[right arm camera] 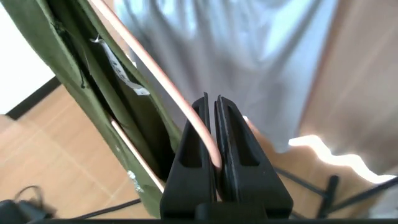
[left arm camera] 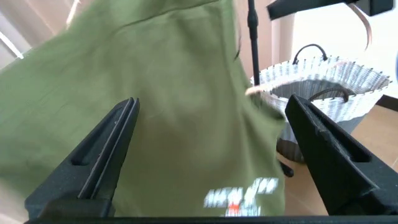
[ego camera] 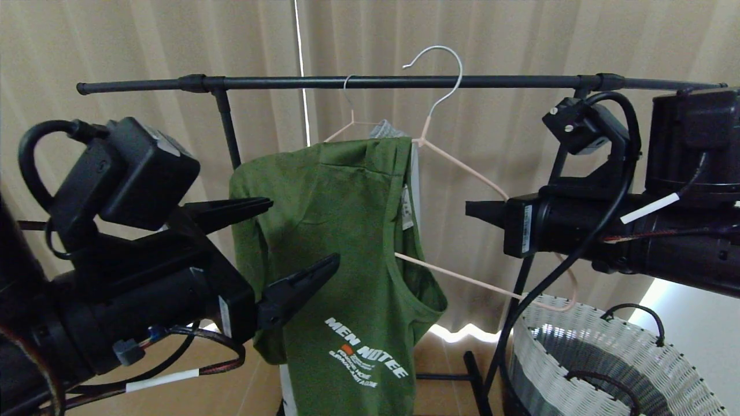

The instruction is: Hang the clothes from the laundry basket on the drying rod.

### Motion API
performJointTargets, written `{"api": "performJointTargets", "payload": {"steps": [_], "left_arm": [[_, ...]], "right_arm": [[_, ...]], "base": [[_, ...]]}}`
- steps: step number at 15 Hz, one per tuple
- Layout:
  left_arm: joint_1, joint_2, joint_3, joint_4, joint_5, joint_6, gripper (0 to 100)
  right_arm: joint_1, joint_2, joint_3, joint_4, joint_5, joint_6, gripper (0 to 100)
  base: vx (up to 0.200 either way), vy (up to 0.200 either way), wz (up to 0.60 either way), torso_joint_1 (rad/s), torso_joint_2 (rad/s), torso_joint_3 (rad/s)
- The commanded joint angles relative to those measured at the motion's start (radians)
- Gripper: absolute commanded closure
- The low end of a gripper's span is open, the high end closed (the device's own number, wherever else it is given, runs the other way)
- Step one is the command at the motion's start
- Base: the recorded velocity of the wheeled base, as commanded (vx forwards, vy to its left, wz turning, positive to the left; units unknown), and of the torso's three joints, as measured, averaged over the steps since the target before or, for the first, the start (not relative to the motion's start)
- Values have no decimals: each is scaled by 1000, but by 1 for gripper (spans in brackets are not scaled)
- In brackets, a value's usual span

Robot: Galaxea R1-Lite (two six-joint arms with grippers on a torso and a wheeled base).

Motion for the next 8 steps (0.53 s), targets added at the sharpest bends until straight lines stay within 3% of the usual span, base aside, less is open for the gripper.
{"api": "performJointTargets", "payload": {"steps": [1, 4, 8], "left_arm": [[10, -52, 24, 1, 4, 14, 0], [113, -72, 59, -4, -2, 133, 0], [119, -68, 36, -42, -5, 142, 0]], "right_arm": [[-34, -51, 39, -1, 0, -23, 100], [-89, -94, 85, -1, 0, -77, 100], [-130, -117, 147, -5, 0, -195, 100]], "base": [[0, 0, 0, 0, 0, 0], [0, 0, 0, 0, 0, 0], [0, 0, 0, 0, 0, 0]]}}
